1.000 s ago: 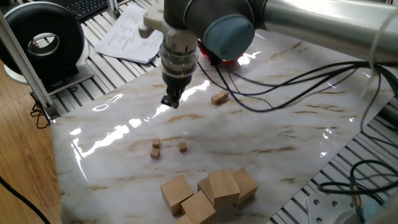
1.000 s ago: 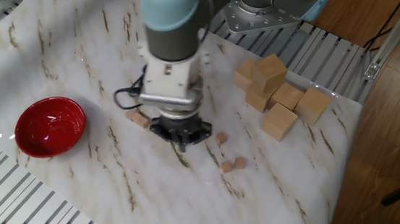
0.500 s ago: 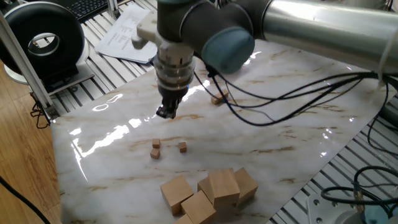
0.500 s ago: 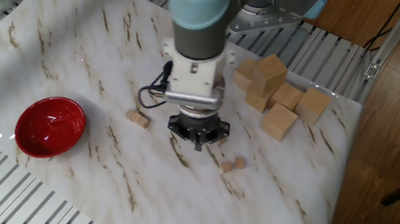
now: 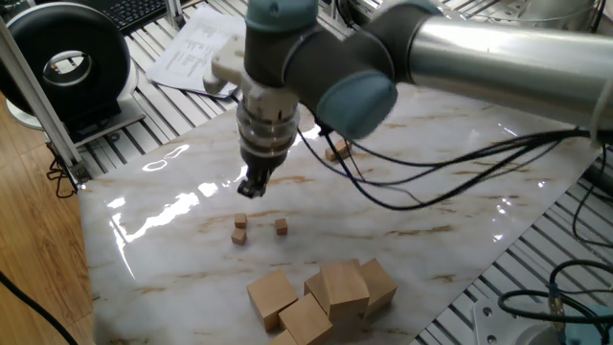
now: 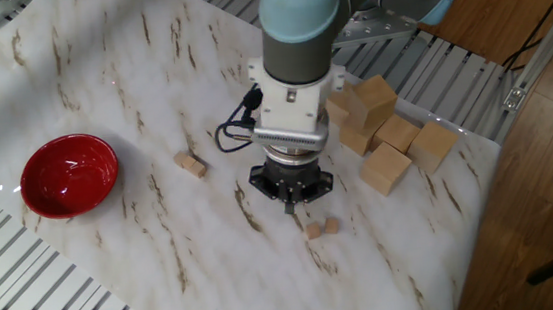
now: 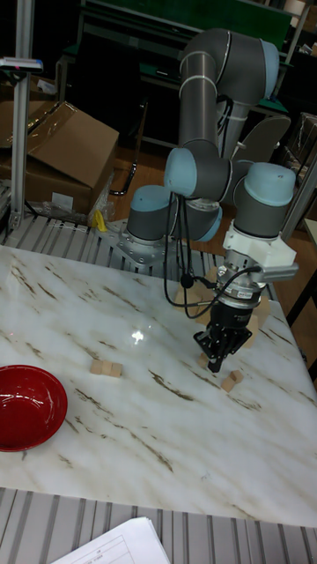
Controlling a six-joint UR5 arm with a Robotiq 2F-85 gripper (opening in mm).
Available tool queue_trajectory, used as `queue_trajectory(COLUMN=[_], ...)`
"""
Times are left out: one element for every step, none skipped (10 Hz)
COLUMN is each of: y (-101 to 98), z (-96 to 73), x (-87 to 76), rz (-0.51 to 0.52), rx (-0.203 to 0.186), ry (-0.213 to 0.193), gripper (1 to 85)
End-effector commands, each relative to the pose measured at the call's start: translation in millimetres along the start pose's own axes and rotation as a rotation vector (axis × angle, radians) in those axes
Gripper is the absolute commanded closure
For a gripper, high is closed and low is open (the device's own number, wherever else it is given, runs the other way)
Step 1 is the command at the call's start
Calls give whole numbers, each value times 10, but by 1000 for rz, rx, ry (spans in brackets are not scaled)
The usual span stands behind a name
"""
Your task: Stack the blocks into a pyramid shape
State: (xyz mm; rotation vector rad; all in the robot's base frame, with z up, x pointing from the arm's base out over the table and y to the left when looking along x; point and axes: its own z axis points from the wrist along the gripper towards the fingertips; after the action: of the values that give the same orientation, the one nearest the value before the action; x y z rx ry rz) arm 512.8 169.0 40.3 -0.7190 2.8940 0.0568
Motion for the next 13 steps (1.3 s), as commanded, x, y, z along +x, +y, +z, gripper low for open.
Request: queue_trajectory(y=[147, 166, 170, 168, 175, 186, 200, 219, 197, 128, 13, 49, 83], z=[46, 28, -2, -39, -61, -84, -88, -28, 11, 13, -6, -18, -15], x=[155, 199, 227, 269, 312, 332, 369, 399, 444, 503, 514, 543, 559], rz=[-57, -62, -70, -88, -109, -143, -155, -173, -208, -278, -379, -436, -482], rx=[-2, -6, -6, -4, -8, -11, -16, -28, -16, 19, 71, 70, 57], ry=[9, 22, 28, 36, 47, 49, 54, 43, 46, 68, 85, 100, 105], gripper=[847, 847, 847, 847, 847, 847, 847, 847, 847, 847, 847, 847, 823])
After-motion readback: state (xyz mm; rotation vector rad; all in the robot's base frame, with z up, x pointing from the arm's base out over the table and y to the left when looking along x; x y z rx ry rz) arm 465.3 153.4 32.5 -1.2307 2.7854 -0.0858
